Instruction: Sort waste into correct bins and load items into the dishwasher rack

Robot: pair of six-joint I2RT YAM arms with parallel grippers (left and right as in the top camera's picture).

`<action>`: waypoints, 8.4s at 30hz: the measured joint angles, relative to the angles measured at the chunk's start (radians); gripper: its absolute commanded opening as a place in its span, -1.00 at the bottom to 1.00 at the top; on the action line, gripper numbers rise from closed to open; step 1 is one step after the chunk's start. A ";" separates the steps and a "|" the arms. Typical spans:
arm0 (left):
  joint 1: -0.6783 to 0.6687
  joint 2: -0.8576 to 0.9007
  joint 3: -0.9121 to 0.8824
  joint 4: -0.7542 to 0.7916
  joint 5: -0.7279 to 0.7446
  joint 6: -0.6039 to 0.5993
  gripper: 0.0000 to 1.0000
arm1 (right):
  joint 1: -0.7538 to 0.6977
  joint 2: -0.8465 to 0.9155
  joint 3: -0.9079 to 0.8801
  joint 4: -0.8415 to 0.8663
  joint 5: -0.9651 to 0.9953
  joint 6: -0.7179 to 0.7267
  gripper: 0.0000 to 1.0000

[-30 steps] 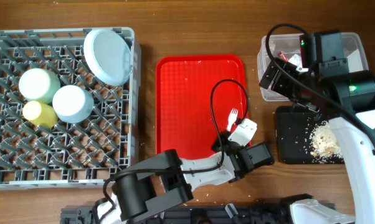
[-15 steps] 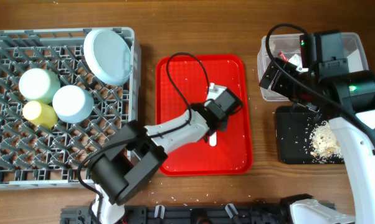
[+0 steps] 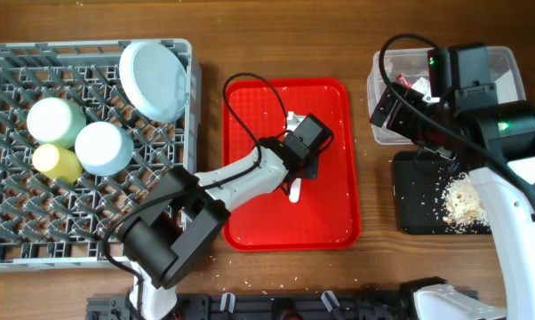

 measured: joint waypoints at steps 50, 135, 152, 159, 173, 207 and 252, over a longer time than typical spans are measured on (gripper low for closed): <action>0.003 -0.010 -0.026 0.027 -0.115 0.065 -0.54 | 0.000 0.000 0.000 0.000 0.000 0.000 1.00; 0.678 -1.030 -0.080 -0.939 0.365 0.243 0.99 | 0.000 0.001 0.000 0.000 0.000 0.000 0.99; 0.678 -1.425 -0.135 -1.093 0.420 0.119 1.00 | 0.000 0.003 0.000 0.000 0.000 0.000 0.99; 0.660 -1.463 -0.165 -0.936 0.397 0.137 1.00 | 0.000 0.003 0.000 0.000 0.000 0.000 0.99; 0.772 -1.958 -0.806 -0.129 0.344 0.292 1.00 | 0.000 0.005 0.000 0.000 0.000 0.000 0.99; 0.842 -1.962 -1.184 0.327 0.052 0.188 1.00 | 0.000 0.006 0.000 0.000 0.000 0.000 0.99; 0.842 -1.962 -1.184 0.326 0.053 0.188 1.00 | 0.000 -1.078 -1.072 0.917 -0.248 -0.383 1.00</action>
